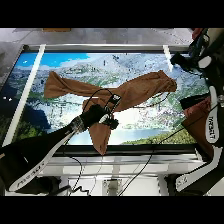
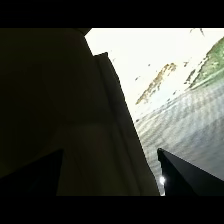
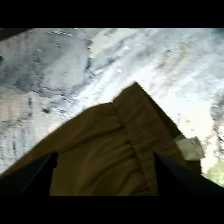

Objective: Fold the clothes and pants, and hang the long-sleeved shirts on hangers.

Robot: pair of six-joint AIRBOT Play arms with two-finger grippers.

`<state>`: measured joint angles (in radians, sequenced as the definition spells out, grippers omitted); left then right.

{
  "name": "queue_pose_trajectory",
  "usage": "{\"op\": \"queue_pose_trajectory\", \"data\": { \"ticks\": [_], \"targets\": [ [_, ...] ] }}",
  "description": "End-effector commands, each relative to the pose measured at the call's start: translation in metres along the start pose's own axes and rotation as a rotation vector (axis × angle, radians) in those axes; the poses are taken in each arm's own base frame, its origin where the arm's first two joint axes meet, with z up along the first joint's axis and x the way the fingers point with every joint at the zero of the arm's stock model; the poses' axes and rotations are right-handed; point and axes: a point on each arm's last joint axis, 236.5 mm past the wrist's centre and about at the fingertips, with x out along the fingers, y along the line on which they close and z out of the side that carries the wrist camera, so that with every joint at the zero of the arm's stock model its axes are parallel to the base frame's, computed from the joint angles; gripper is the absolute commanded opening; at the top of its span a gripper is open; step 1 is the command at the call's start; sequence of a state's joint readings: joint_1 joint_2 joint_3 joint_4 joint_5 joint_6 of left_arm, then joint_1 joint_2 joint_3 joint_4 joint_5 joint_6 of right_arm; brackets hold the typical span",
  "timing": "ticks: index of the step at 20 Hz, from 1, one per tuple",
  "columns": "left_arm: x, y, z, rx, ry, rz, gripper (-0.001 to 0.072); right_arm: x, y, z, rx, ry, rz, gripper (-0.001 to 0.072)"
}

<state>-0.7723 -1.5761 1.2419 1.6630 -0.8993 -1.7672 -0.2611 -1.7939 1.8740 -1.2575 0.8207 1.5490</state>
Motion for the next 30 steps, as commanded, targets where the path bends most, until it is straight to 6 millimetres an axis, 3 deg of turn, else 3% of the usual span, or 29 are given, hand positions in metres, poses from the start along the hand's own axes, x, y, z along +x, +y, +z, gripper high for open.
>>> {"op": "queue_pose_trajectory", "data": {
  "ticks": [1,4,6,12,16,23,24,28,30],
  "targets": [
    [0.000,0.002,0.000,0.003,0.001,0.005,0.0706,-0.020,-0.081,-0.053,-0.032,0.255,-0.112,0.0544],
    [0.000,0.002,0.000,0.003,0.001,0.005,0.0706,-0.029,-0.108,-0.115,-0.212,0.523,-0.046,0.0512],
    [0.000,0.002,0.000,0.003,0.001,0.005,0.0706,-0.020,-0.108,-0.132,-0.304,0.577,0.002,0.0514],
    [0.000,0.002,0.000,0.003,0.001,0.005,0.0706,0.042,-0.078,-0.132,-0.374,0.466,0.042,0.0515],
    [0.000,0.002,0.000,0.003,0.001,0.005,0.0706,0.074,-0.068,-0.131,-0.397,0.396,0.032,0.0514],
    [0.000,0.002,0.000,0.003,0.001,0.005,0.0706,0.093,-0.082,-0.107,-0.406,0.275,-0.051,0.0511],
    [0.000,0.002,0.000,0.003,0.001,0.005,0.0706,0.095,-0.080,-0.108,-0.400,0.271,-0.045,0.0478],
    [0.001,0.002,-0.001,0.003,0.003,0.005,0.0705,0.097,-0.075,-0.118,-0.395,0.301,-0.027,0.0031],
    [0.003,0.004,-0.002,0.011,0.008,0.015,0.0705,0.088,-0.071,-0.112,-0.400,0.300,-0.024,0.0028]
  ]
}}
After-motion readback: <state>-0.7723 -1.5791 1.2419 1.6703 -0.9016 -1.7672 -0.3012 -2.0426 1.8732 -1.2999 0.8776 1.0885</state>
